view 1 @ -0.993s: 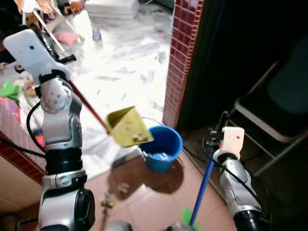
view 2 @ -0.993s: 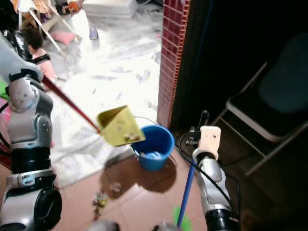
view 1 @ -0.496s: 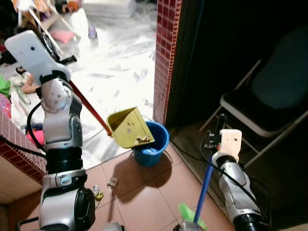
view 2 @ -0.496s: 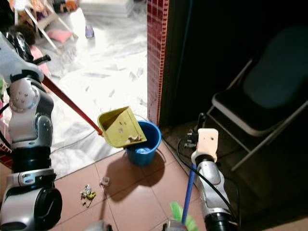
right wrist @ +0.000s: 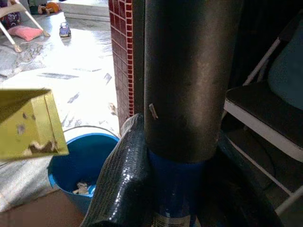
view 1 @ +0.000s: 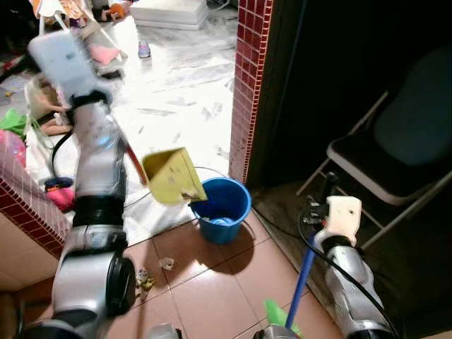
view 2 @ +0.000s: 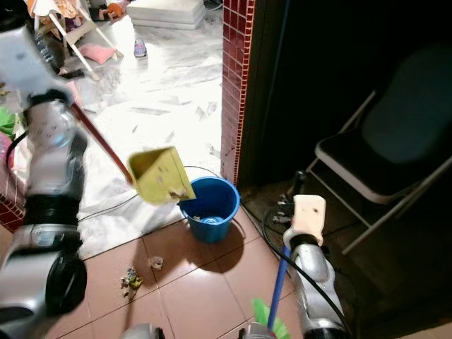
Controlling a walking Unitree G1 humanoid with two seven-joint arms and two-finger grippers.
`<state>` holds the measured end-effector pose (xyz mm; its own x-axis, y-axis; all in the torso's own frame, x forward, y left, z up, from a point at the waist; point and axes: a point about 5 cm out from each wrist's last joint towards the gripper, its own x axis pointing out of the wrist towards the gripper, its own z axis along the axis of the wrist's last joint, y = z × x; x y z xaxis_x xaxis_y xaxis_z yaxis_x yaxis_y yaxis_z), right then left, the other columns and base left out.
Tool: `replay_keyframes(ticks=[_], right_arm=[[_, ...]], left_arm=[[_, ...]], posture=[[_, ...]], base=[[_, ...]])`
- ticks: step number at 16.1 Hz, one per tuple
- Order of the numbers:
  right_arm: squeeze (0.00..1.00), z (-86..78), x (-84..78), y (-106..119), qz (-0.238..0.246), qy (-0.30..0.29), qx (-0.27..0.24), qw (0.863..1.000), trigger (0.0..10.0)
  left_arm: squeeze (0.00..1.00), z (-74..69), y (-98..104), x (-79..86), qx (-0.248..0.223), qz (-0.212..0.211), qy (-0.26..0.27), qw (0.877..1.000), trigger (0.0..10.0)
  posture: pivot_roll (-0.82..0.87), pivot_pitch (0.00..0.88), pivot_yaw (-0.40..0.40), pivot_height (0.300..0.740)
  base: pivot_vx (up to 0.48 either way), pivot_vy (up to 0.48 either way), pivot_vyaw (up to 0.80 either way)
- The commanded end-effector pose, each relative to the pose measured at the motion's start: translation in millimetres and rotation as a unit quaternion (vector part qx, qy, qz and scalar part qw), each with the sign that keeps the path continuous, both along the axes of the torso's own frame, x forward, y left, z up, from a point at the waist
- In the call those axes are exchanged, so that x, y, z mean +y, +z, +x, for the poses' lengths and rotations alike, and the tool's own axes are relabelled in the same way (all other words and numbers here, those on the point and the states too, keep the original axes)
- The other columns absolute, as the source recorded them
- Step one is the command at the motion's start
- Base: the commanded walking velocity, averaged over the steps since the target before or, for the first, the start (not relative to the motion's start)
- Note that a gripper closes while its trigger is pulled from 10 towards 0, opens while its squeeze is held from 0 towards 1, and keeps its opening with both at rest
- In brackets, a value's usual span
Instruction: Sweep floor
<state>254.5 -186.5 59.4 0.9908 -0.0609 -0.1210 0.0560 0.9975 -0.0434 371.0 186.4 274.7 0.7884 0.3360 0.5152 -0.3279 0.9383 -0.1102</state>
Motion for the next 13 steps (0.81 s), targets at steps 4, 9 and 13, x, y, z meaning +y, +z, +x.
replay_keyframes(ticks=[4, 9, 13], right_arm=[[0.00, -35.0, -22.3, 21.0, -0.079, -0.004, -0.029, 0.996, 10.0], [0.00, -79.4, -45.9, 29.0, -0.183, -0.015, -0.019, 0.983, 10.0], [0.00, -85.7, -42.5, 39.4, -0.180, -0.016, -0.017, 0.983, 10.0]], left_arm=[[0.00, 9.0, 30.4, -43.9, -0.068, 0.014, -0.081, 0.994, 10.0], [0.00, 16.2, 22.5, -69.6, -0.068, 0.038, -0.130, 0.988, 10.0], [0.00, 17.9, 17.8, -71.2, -0.073, 0.073, -0.136, 0.985, 10.0]], posture=[[-0.26, 0.017, 0.098, 0.740], [-0.30, 0.075, 0.130, 0.740], [-0.34, 0.109, 0.122, 0.740]], base=[[0.000, 0.000, 0.00], [0.000, 0.000, 0.00], [0.000, 0.000, 0.00]])
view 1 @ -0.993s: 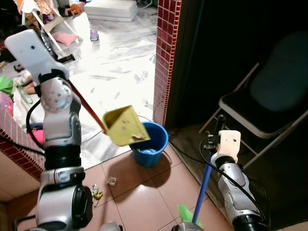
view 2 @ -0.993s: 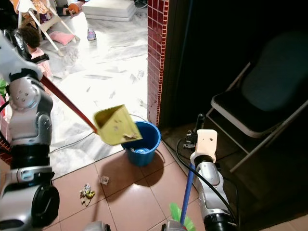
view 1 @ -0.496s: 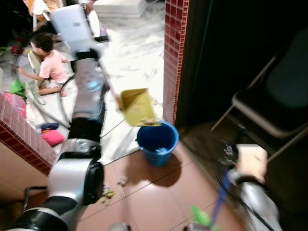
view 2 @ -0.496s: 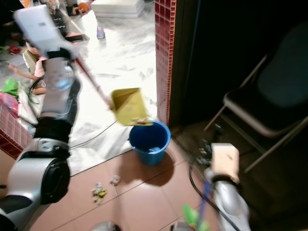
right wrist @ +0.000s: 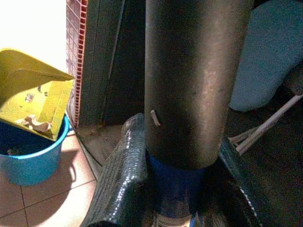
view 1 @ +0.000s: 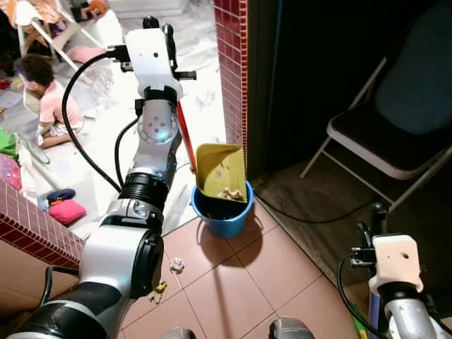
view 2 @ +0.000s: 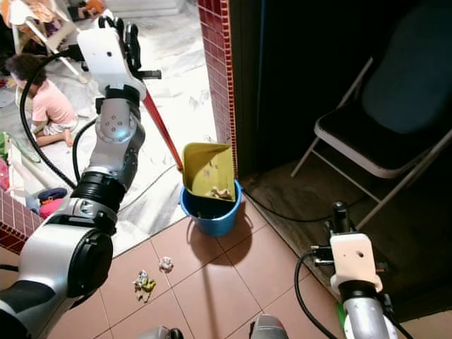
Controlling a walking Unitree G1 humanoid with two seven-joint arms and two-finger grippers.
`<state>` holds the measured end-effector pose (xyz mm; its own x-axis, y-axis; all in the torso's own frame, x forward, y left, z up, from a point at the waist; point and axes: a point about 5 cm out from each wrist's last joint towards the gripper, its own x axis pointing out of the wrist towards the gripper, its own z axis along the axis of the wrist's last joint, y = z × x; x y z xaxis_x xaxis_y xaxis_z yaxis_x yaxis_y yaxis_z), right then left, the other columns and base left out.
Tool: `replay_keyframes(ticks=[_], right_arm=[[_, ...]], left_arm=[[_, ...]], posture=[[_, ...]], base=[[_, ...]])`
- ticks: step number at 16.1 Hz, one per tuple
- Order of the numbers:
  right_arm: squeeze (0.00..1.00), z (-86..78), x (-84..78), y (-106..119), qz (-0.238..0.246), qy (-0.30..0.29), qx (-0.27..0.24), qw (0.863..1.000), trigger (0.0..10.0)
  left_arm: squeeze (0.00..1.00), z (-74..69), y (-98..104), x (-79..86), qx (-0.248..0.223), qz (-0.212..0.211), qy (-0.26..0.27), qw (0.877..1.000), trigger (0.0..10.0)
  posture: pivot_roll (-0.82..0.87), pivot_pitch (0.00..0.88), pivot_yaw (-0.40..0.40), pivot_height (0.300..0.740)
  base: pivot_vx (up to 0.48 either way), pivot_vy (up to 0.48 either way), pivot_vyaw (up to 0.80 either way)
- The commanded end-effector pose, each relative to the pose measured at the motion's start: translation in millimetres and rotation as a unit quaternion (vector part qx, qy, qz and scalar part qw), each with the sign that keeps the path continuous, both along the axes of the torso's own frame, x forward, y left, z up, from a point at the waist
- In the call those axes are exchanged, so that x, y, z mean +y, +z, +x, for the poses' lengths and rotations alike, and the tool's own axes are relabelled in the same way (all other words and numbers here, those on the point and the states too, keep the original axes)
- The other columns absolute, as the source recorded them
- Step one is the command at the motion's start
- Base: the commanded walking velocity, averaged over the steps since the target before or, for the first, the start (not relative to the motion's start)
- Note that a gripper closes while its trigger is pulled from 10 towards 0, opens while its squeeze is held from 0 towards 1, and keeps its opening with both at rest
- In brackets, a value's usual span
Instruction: Sweep floor
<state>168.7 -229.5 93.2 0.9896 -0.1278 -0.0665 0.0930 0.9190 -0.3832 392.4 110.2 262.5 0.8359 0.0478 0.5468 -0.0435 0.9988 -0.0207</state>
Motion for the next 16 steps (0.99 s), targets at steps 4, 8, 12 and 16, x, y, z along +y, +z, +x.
replay_keyframes(ticks=[4, 8, 12, 16], right_arm=[[0.00, -12.6, -1.0, 4.1, -0.011, -0.003, 0.005, 1.000, 10.0], [0.00, -8.3, 6.9, 5.2, -0.002, 0.001, 0.010, 1.000, 10.0], [0.00, 3.4, 7.0, 4.0, 0.003, 0.003, 0.003, 1.000, 10.0], [0.00, 11.9, 8.5, 2.7, 0.008, -0.001, -0.002, 1.000, 10.0]], left_arm=[[0.00, -3.5, 38.8, 2.3, -0.095, 0.032, 0.007, 0.995, 10.0], [0.00, -23.0, 27.5, -44.4, -0.165, 0.122, -0.080, 0.975, 10.0], [0.00, -56.0, -12.4, -98.9, -0.183, 0.185, -0.220, 0.940, 10.0], [0.00, -62.4, -32.8, -104.0, -0.168, 0.212, -0.251, 0.930, 10.0]], posture=[[-0.35, 0.117, 0.124, 0.740], [-0.34, 0.115, 0.125, 0.740], [-0.32, 0.100, 0.131, 0.740], [-0.30, 0.077, 0.131, 0.740]], base=[[0.000, 0.000, 0.00], [0.000, 0.000, 0.00], [0.000, 0.000, 0.00], [0.000, 0.000, 0.00]])
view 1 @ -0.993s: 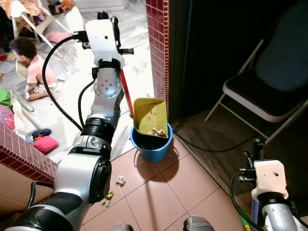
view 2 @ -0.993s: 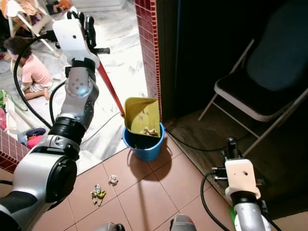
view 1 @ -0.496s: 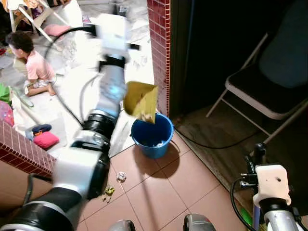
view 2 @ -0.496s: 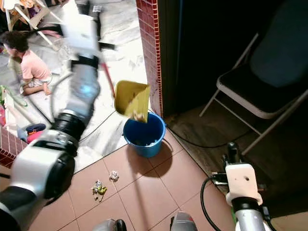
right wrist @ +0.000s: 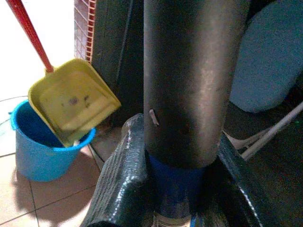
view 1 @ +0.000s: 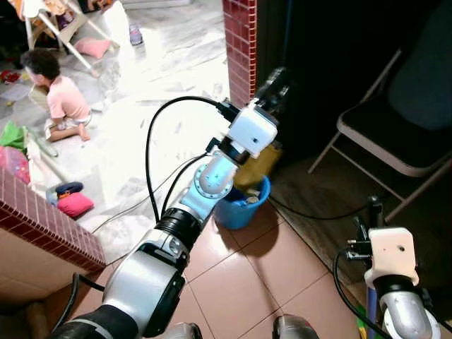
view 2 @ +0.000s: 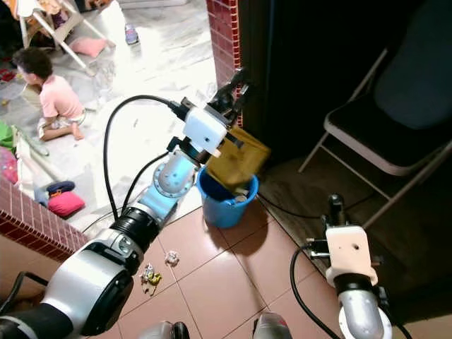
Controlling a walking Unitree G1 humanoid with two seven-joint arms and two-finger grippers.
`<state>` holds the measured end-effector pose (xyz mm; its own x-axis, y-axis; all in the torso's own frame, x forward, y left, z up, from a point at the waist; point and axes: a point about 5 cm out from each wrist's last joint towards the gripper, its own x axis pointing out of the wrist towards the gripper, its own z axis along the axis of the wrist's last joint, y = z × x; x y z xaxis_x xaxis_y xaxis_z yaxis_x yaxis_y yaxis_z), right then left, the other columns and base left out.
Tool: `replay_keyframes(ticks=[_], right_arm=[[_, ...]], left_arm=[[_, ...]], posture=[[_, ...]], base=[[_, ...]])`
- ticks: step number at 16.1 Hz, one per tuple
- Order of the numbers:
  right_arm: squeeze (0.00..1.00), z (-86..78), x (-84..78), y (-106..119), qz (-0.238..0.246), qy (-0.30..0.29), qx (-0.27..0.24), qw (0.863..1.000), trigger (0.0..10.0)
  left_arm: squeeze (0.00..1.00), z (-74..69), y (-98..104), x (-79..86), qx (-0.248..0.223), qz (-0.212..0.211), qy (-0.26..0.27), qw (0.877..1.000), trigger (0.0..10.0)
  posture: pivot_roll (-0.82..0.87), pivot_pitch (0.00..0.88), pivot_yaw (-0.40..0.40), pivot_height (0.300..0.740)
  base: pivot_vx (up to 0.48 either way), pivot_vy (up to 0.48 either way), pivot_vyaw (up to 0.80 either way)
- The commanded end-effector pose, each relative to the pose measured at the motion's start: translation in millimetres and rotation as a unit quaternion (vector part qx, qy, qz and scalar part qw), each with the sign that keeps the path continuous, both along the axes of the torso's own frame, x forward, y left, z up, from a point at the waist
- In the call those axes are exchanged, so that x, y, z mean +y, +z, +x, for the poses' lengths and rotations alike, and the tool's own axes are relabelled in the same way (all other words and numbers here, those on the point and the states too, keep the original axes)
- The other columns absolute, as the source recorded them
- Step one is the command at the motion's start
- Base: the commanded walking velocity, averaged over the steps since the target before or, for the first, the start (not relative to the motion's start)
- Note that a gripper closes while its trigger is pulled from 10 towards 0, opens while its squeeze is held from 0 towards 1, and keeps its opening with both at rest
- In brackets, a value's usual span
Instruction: Sweep floor
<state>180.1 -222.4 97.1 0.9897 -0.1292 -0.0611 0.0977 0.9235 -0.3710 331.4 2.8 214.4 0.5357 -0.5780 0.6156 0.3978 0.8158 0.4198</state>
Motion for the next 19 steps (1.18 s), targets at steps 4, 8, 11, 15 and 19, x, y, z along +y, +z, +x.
replay_keyframes(ticks=[4, 8, 11, 15, 19], right_arm=[[0.00, 30.7, 8.7, -1.6, 0.015, 0.013, -0.019, 1.000, 10.0], [0.00, 45.0, 11.7, -2.5, 0.020, 0.017, -0.027, 0.999, 10.0], [0.00, 56.9, 15.1, -3.4, 0.024, 0.022, -0.036, 0.999, 10.0], [0.00, 81.2, 25.2, 0.1, 0.037, 0.037, -0.053, 0.997, 10.0], [0.00, 110.8, 53.5, 0.3, 0.068, 0.077, -0.051, 0.993, 10.0]], left_arm=[[0.00, 23.9, 69.5, 45.3, -0.097, -0.033, 0.083, 0.991, 10.0], [0.00, 32.9, 76.3, 78.4, -0.106, -0.022, 0.138, 0.984, 10.0], [0.00, 34.2, 80.6, 96.5, -0.111, -0.028, 0.166, 0.980, 10.0], [0.00, 35.8, 110.4, 128.6, -0.130, -0.071, 0.246, 0.958, 10.0], [0.00, 41.9, 91.1, 184.0, -0.046, -0.085, 0.370, 0.924, 10.0]], posture=[[-0.24, 0.016, 0.118, 0.740], [-0.21, 0.000, 0.109, 0.740], [-0.20, 0.000, 0.102, 0.740], [-0.15, 0.000, 0.086, 0.740], [-0.06, 0.000, 0.047, 0.740]], base=[[0.000, 0.000, 0.00], [0.000, 0.000, 0.00], [0.000, 0.000, 0.00], [0.000, 0.000, 0.00], [0.000, 0.000, 0.00]])
